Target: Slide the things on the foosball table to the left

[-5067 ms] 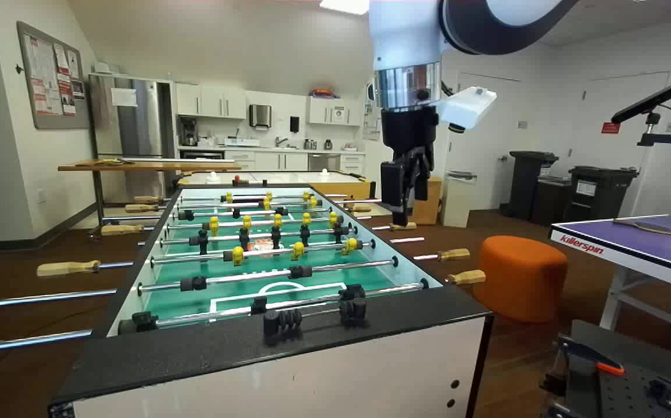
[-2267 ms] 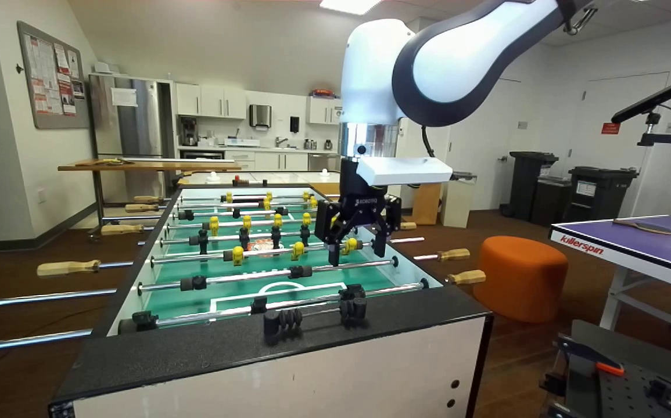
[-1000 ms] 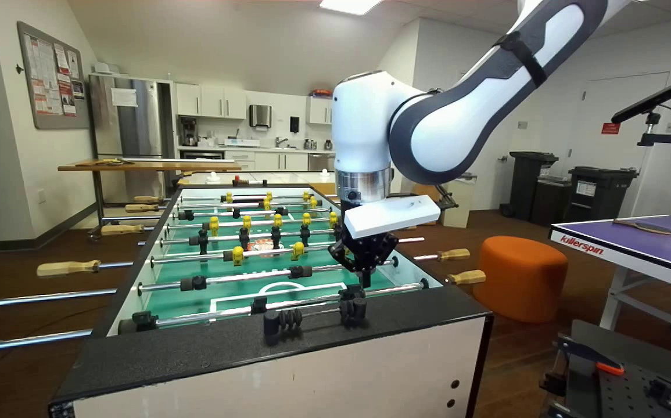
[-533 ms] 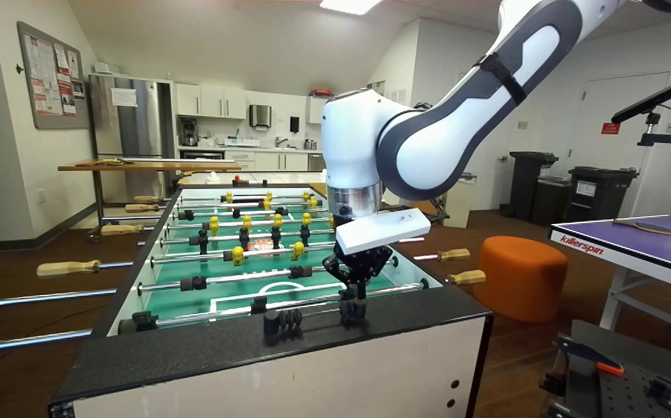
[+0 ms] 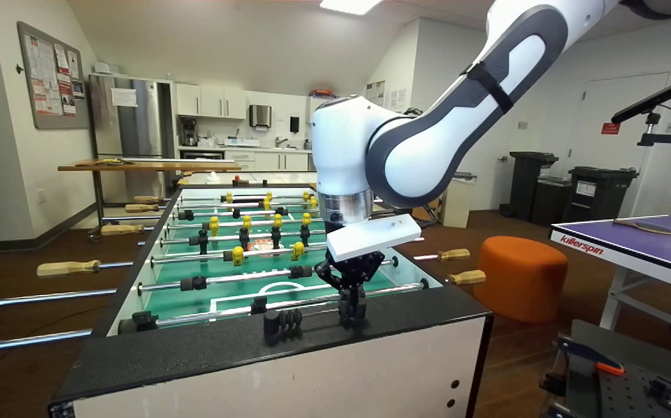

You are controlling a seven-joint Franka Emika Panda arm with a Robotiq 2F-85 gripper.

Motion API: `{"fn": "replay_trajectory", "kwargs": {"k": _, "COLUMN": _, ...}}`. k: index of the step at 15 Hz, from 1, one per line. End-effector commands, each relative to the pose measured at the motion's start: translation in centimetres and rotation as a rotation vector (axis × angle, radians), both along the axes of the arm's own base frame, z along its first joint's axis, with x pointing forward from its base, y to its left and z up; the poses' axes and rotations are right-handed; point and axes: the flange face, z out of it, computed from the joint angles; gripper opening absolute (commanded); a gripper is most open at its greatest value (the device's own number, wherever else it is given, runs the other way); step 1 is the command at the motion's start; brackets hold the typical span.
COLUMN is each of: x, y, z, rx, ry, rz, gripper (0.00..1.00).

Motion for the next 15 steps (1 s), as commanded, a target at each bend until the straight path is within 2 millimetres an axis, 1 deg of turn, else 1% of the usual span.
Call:
{"fn": "replay_trajectory", "kwargs": {"k": 1, "x": 0.9, "y": 0.6, "z": -0.3, "rx": -0.013, "ry": 0.004, "rz": 0.005, "gripper": 0.00}}
{"fn": "replay_trajectory", "kwargs": {"k": 8, "x": 1.9, "y": 1.7, "z": -0.4, "rx": 0.001, "ry": -0.008, "rz": 0.021, "gripper": 0.00}}
{"fn": "replay_trajectory", "kwargs": {"k": 15, "x": 2.3, "y": 4.0, "z": -0.4, "rx": 0.007, "ry": -0.017, "rz": 0.051, "gripper": 0.00}}
